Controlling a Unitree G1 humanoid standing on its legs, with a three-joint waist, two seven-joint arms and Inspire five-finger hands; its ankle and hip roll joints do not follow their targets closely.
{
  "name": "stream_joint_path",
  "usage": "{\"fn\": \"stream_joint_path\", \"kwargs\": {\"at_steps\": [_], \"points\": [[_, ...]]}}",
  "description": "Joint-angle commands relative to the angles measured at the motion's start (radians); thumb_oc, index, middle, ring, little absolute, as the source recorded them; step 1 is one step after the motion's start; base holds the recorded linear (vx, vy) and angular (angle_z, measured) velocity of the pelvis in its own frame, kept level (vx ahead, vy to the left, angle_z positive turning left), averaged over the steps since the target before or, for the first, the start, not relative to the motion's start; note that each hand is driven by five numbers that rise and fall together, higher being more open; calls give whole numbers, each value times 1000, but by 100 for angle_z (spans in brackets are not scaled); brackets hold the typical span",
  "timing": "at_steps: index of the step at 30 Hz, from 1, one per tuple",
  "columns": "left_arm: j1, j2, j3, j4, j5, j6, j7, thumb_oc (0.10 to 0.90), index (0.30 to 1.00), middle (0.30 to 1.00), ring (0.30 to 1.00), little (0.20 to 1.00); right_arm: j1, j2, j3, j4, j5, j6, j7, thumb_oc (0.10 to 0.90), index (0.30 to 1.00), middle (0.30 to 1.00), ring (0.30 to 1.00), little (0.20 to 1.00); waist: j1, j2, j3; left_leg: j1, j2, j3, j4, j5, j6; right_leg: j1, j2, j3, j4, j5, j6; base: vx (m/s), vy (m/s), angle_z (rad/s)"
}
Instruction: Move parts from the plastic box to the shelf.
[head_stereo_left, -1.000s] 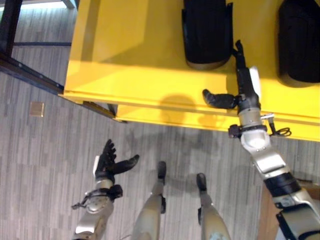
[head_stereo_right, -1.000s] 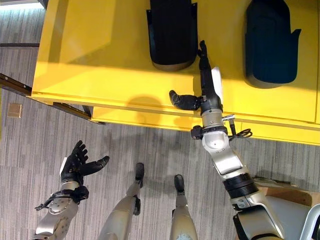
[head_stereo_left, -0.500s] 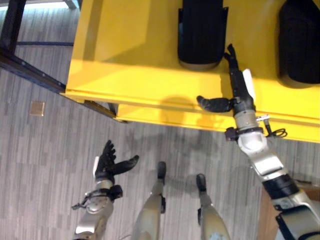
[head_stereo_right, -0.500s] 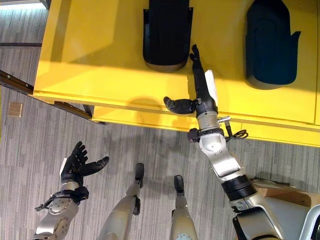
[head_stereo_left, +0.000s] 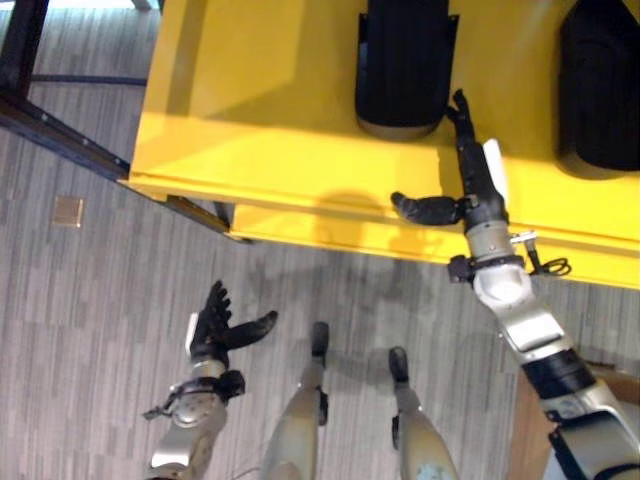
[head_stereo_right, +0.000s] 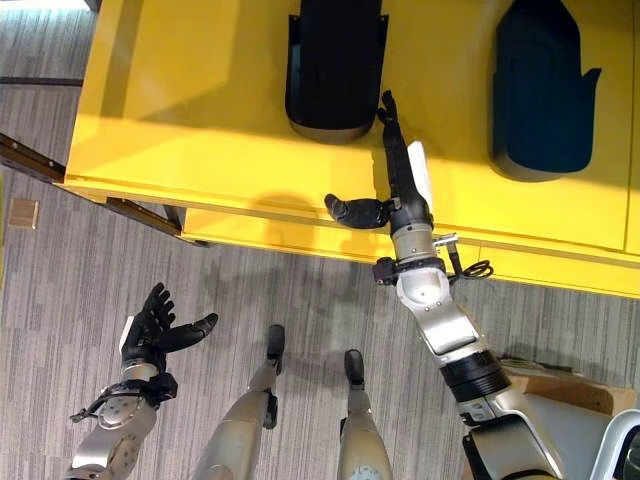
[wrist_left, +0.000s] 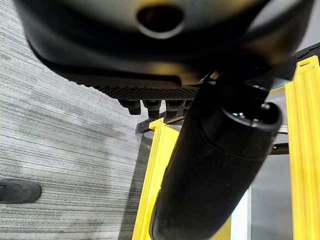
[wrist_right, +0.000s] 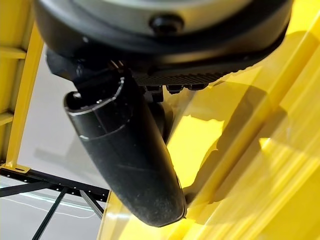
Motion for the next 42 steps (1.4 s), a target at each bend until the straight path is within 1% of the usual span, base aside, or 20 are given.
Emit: {"fn": "stream_joint_path", "kwargs": {"at_steps": [1,7,15,18,19,22,25,30,33,37,39,42], "points": [[-3,18,66,-46,19,-59,22,900,1000,1000,1000,1000,-33,35,25,-92,2,-67,29,900,1000,1000,1000,1000,18,-25,-46,35,31,1,111,-147,-16,-47,7,-20,75,-17,-42,0,0,0],[-3,19,66,-48,22,-58,21,900,1000,1000,1000,1000,-27,31,16,-97,-3,-66,27,900,1000,1000,1000,1000,17,-29,-50,38,33,0,108,-147,-16,-47,8,-19,74,-17,-42,0,0,0],[-3,19,73,-46,35,-53,26,900,1000,1000,1000,1000,45,23,-72,-175,-57,-72,-15,900,1000,1000,1000,1000,3,-35,-62,41,36,3,110,-149,-16,-46,11,-16,74,-14,-41,0,0,0],[-2,19,73,-46,35,-53,26,900,1000,1000,1000,1000,45,23,-72,-176,-57,-72,-15,900,1000,1000,1000,1000,4,-35,-62,41,36,3,110,-149,-16,-46,11,-16,74,-14,-41,0,0,0],[2,13,71,-46,34,-50,27,900,1000,1000,1000,1000,98,29,-131,-226,-92,-83,-46,900,1000,1000,1000,1000,-6,-41,-73,47,40,2,111,-153,-17,-38,13,-15,72,-14,-41,0,0,0],[5,12,71,-47,37,-47,27,900,1000,1000,1000,1000,126,29,-168,-262,-119,-92,-65,900,1000,1000,1000,1000,-12,-44,-86,50,42,1,110,-153,-17,-37,14,-16,68,-11,-40,-7,-3,5],[13,11,74,-46,39,-42,24,900,1000,1000,1000,1000,181,26,-233,-313,-173,-104,-98,900,1000,1000,1000,1000,-28,-49,-111,65,50,1,95,-148,-20,-31,17,-14,55,-1,-38,-4,-4,2],[23,14,79,-54,46,-38,18,900,1000,1000,1000,1000,230,19,-264,-341,-196,-106,-96,900,1000,1000,1000,1000,-34,-54,-126,77,56,2,86,-144,-23,-24,22,-11,48,4,-37,-2,-10,-2],[33,16,86,-59,61,-34,8,900,1000,1000,1000,1000,290,2,-302,-373,-225,-117,-85,900,1000,1000,1000,1000,-47,-61,-142,92,65,6,83,-144,-27,-12,25,-7,40,7,-36,1,-4,-1],[45,18,92,-65,76,-32,-1,900,1000,1000,1000,1000,354,-14,-320,-398,-250,-124,-61,900,1000,1000,1000,1000,-57,-68,-159,108,73,9,76,-144,-29,-2,30,-2,30,13,-33,7,-9,-7],[56,22,100,-62,93,-28,-12,900,1000,1000,1000,1000,417,-41,-342,-407,-296,-126,-39,900,1000,1000,1000,1000,-69,-74,-175,122,80,14,67,-141,-31,5,35,3,21,20,-31,15,-13,-12],[63,24,104,-66,101,-29,-16,900,1000,1000,1000,1000,449,-54,-353,-409,-326,-125,-35,900,1000,1000,1000,1000,-74,-76,-183,127,83,16,63,-141,-32,8,37,7,18,21,-30,0,0,0]]}}
